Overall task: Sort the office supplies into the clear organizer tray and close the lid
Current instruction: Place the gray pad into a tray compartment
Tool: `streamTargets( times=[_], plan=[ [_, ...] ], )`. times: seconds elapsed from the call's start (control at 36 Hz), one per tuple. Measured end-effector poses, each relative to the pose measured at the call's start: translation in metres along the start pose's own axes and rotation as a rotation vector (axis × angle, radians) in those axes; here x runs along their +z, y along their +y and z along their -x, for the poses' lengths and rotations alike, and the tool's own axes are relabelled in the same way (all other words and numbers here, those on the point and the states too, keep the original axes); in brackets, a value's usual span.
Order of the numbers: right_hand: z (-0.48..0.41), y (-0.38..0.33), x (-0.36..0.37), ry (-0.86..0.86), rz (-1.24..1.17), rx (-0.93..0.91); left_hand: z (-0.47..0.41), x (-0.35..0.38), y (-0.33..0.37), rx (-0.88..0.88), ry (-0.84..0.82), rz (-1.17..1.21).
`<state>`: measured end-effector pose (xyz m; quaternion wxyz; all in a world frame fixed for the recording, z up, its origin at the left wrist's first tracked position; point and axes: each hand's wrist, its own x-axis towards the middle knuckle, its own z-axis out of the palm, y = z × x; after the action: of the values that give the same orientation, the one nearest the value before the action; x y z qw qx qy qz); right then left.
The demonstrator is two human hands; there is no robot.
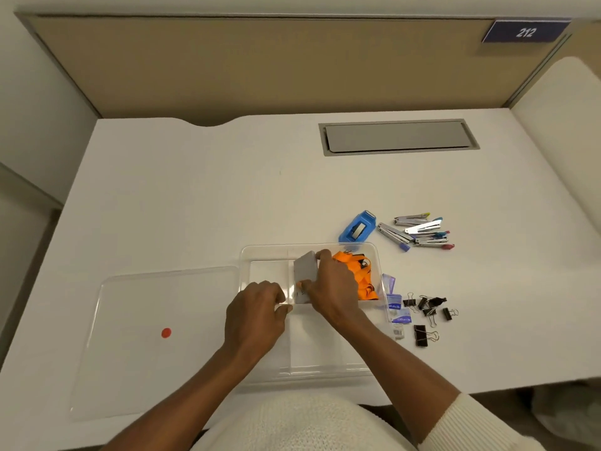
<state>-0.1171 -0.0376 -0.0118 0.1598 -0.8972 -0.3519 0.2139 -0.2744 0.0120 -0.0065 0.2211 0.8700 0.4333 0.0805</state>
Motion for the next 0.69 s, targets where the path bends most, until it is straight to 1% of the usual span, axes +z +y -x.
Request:
streamTargets(
  times=[0.03, 0.06, 0.14, 0.31, 0.39, 0.58, 0.64, 0.69],
  plan=[
    [0.000, -0.004, 0.003, 0.007, 0.018, 0.045, -0.005, -0.001, -0.005, 0.041, -0.028, -0.021],
    [0.000, -0.007, 0.005, -0.006, 0.044, 0.039, -0.005, -0.002, -0.006, 0.047, -0.020, -0.045],
    [0.002, -0.005, 0.012, -0.013, 0.161, -0.032, -0.004, -0.002, -0.004, 0.057, -0.010, -0.079],
    [0.013, -0.001, 0.019, -0.007, 0.275, -0.159, -0.001, 0.003, -0.009, 0.079, -0.033, -0.127],
    [0.013, 0.000, 0.019, -0.034, 0.311, -0.219, -0.002, 0.005, -0.011, 0.104, -0.046, -0.148],
    [0.008, 0.007, 0.009, -0.095, 0.297, -0.315, -0.004, 0.002, -0.009, 0.049, -0.085, -0.134],
    [0.007, 0.009, 0.002, -0.068, 0.264, -0.341, -0.011, -0.002, -0.007, 0.019, -0.137, -0.141],
    [0.004, 0.012, -0.008, -0.021, 0.159, -0.354, -0.019, -0.008, -0.003, 0.000, -0.184, -0.165]
  ],
)
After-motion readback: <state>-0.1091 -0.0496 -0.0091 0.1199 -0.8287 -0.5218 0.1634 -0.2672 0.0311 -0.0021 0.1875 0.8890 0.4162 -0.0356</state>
